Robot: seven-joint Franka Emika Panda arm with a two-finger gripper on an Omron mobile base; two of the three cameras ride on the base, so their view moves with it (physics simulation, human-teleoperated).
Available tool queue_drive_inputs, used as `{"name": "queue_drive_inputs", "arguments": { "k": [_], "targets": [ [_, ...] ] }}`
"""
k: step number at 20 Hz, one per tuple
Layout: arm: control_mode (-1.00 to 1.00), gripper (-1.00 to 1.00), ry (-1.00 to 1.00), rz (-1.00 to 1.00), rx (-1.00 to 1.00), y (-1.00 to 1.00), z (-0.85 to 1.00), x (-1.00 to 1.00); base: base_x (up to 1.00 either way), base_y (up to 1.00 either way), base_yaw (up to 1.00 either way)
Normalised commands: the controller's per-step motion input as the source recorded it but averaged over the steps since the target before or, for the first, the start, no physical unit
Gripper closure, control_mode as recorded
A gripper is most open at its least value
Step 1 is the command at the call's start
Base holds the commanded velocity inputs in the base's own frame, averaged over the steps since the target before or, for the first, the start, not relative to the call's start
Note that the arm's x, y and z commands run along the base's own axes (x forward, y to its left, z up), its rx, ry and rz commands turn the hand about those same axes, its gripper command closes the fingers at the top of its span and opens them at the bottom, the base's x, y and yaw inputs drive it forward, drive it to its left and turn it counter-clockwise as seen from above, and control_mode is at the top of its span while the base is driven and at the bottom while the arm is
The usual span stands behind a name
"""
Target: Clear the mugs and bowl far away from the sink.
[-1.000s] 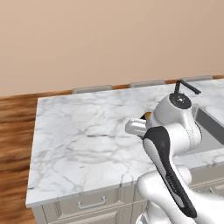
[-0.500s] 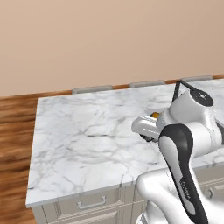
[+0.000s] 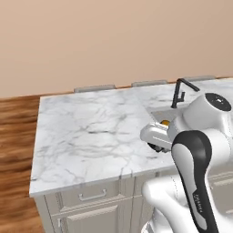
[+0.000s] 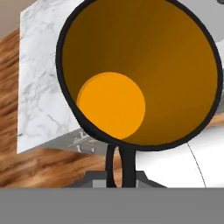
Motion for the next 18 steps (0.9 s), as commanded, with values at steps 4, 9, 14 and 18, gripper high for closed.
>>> {"name": "queue_drive_inputs", "arguments": {
  "k": [4, 9, 14, 18],
  "targets": [
    [1.00, 1.00, 0.00, 0.00, 0.00, 0.00, 0.00, 0.00, -0.80, 0.00, 0.00],
    [1.00, 1.00, 0.00, 0.00, 0.00, 0.00, 0.00, 0.00, -0.63, -0.28, -0.04],
    [1.00, 1.00, 0.00, 0.00, 0.00, 0.00, 0.00, 0.00, -0.41, -0.49, -0.34],
    [1.00, 1.00, 0.00, 0.00, 0.00, 0.00, 0.00, 0.00, -0.34, -0.55, -0.53]
  ]
}}
